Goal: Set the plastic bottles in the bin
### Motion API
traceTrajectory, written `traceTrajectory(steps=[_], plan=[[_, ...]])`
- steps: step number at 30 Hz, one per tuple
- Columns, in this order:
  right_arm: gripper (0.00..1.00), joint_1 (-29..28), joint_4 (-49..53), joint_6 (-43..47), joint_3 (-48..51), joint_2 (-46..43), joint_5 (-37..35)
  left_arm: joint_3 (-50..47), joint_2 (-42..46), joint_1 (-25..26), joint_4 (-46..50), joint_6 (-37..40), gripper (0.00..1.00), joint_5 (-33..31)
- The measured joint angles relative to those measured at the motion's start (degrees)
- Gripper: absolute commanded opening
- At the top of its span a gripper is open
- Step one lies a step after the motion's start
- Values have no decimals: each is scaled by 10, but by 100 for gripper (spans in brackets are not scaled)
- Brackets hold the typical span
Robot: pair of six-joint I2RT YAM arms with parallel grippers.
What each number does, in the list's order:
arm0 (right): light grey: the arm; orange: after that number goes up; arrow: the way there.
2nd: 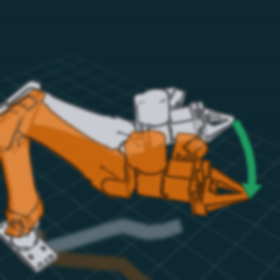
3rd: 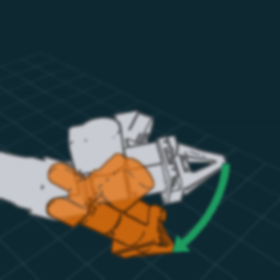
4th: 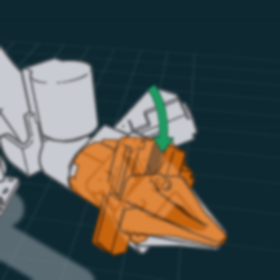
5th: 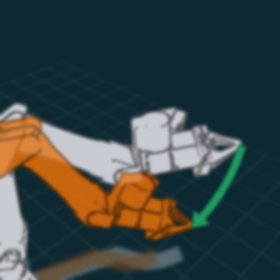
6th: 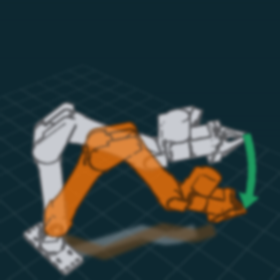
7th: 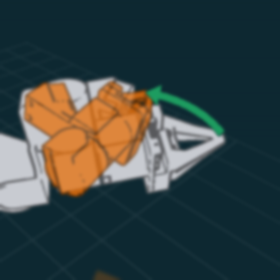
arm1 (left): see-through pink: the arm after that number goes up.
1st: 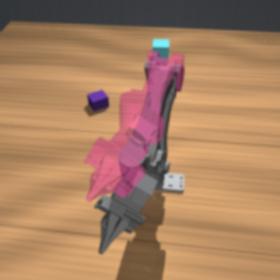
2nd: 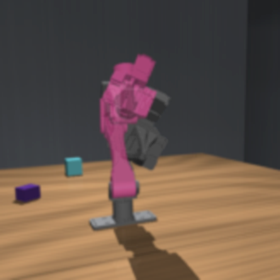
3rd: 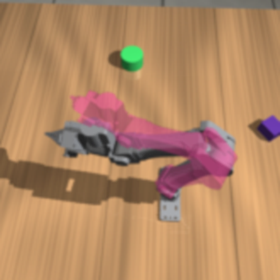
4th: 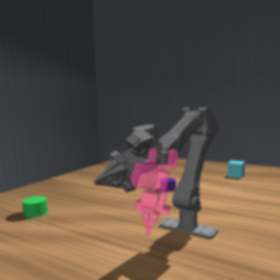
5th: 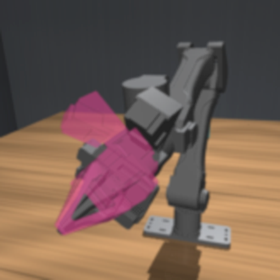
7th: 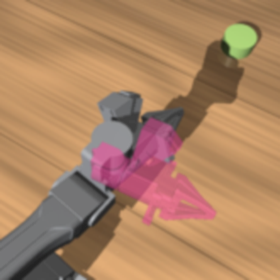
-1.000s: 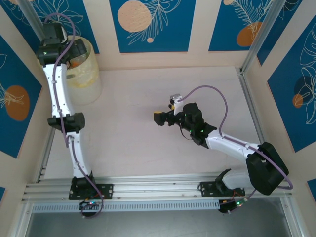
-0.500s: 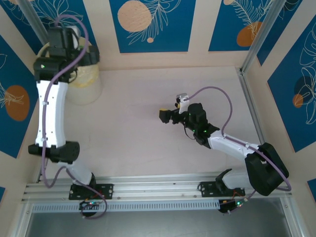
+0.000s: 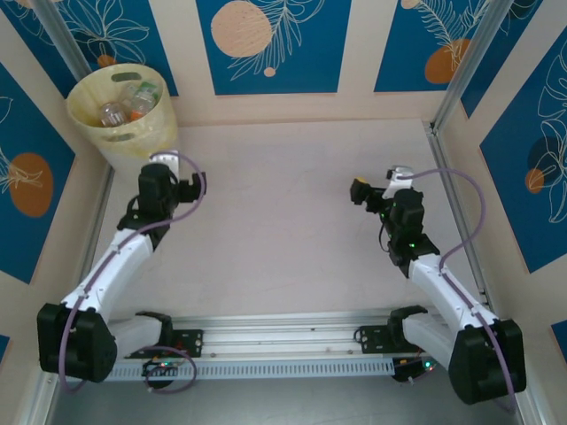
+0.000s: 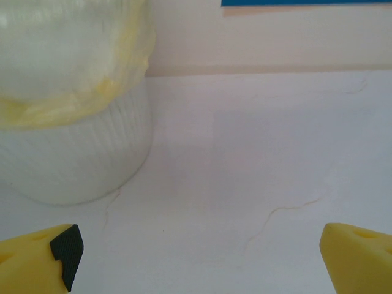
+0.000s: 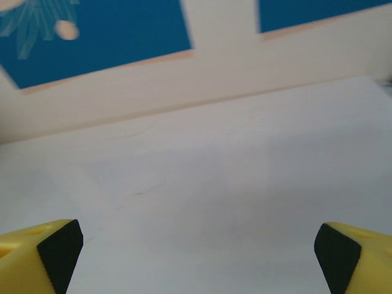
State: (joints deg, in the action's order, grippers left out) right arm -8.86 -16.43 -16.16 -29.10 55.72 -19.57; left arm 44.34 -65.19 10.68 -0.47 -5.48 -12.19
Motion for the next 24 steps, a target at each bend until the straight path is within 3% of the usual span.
traceTrajectory(steps=[6, 10, 14, 19, 22, 24], plan=[[100, 102, 2, 8, 43, 29, 16, -178, -35, -27, -171, 23, 100, -46], [100, 152, -41, 8, 73, 94, 59, -209, -107, -64, -216, 27, 100, -47], [100, 157, -72, 8, 75, 158, 102, -197, -143, -95, -267, 42, 100, 19], [99, 157, -112, 17, 62, 206, 150, -184, -200, -97, -359, 63, 100, 126], [100, 156, -137, 24, 56, 217, 168, -228, -221, -93, -443, 70, 100, 139], [100, 151, -165, 29, 55, 226, 175, -241, -226, -86, -448, 64, 100, 110]])
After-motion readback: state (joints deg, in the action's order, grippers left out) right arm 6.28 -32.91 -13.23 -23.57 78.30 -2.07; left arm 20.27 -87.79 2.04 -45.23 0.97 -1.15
